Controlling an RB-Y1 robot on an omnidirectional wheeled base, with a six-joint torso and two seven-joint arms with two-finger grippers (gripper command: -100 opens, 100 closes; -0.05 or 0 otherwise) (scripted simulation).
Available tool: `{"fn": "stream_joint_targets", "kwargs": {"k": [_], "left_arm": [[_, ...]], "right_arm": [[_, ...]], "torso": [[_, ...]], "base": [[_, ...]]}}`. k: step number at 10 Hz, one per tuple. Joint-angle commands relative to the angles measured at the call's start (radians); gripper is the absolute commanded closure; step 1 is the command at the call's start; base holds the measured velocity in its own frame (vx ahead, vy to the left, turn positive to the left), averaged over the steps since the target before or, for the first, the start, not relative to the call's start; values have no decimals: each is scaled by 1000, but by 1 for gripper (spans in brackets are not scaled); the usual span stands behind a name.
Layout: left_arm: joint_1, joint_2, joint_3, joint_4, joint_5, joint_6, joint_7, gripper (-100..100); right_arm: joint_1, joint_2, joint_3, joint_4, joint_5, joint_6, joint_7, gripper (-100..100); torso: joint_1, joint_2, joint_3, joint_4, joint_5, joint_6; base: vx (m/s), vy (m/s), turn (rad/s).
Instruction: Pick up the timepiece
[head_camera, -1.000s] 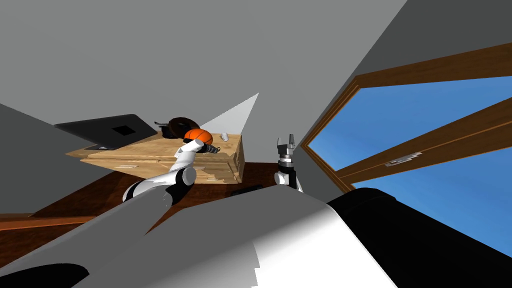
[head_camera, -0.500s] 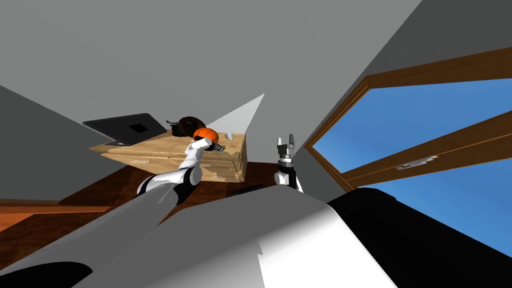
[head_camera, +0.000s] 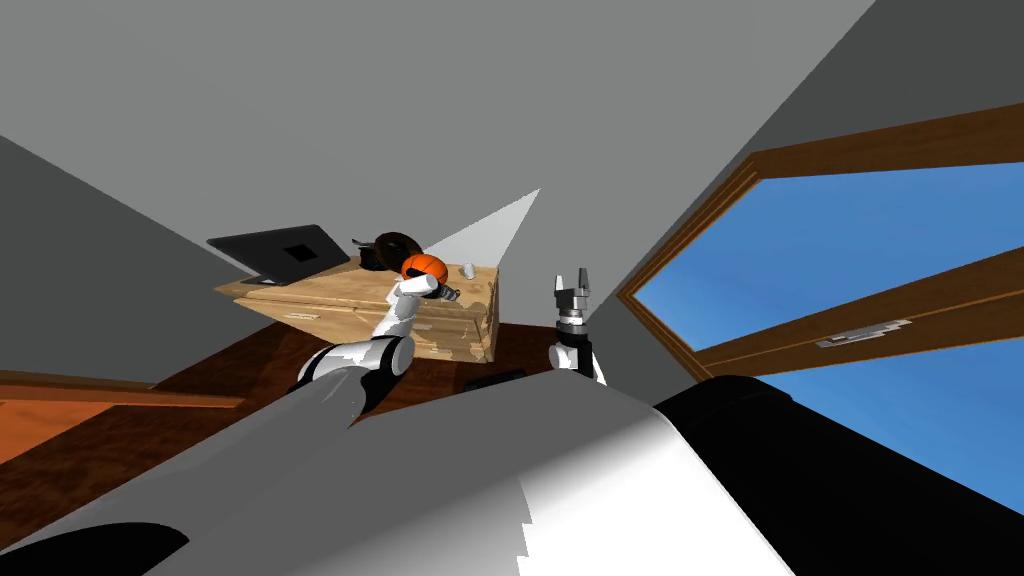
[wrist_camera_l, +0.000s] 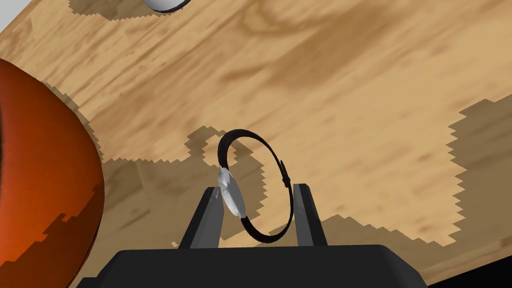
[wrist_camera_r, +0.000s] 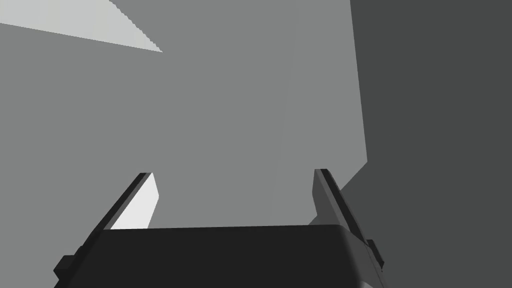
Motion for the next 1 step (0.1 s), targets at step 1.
{"fn": "stream_joint_targets", "kwargs": {"k": [1], "left_arm": [[0,0,0,0,0,0,0,0]], "right_arm": [[0,0,0,0,0,0,0,0]], "torso": [[0,0,0,0,0,0]], "base": [[-1,6,-2]]}}
